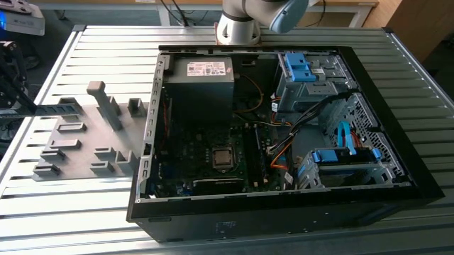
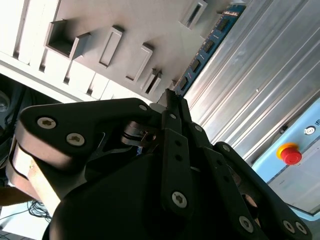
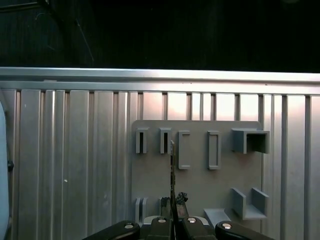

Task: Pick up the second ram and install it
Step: 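Pick up the second ram and move it above second insertion slot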

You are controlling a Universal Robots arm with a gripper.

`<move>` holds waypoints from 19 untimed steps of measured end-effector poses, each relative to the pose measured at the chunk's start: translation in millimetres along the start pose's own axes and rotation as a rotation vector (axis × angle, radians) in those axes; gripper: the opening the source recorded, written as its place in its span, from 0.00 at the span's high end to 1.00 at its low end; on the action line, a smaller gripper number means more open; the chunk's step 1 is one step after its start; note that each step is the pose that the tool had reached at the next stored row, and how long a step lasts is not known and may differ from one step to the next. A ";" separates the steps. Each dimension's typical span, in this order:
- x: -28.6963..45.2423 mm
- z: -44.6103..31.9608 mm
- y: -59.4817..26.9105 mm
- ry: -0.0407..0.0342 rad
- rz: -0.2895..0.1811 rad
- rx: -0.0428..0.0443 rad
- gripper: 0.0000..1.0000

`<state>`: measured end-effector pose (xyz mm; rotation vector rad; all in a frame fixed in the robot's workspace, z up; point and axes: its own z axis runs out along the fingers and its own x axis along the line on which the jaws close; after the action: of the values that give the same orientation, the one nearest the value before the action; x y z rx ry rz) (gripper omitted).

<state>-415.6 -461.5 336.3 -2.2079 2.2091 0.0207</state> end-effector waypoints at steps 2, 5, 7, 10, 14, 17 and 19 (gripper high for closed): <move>0.0 -2.0 0.0 0.0000 0.000 0.0000 0.86; -0.1 -4.8 0.0 0.0000 0.000 0.0001 0.86; -0.1 -6.7 0.0 0.0000 0.000 0.0000 0.86; -0.2 -9.6 0.0 -0.0001 0.000 0.0001 0.86; -0.3 -13.7 0.0 0.0000 0.000 0.0000 0.86; -0.4 -16.9 -0.1 0.0000 0.000 0.0000 0.86; -0.4 -18.8 -0.1 0.0000 0.000 0.0000 0.86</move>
<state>-415.6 -461.5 355.1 -2.2079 2.2090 0.0207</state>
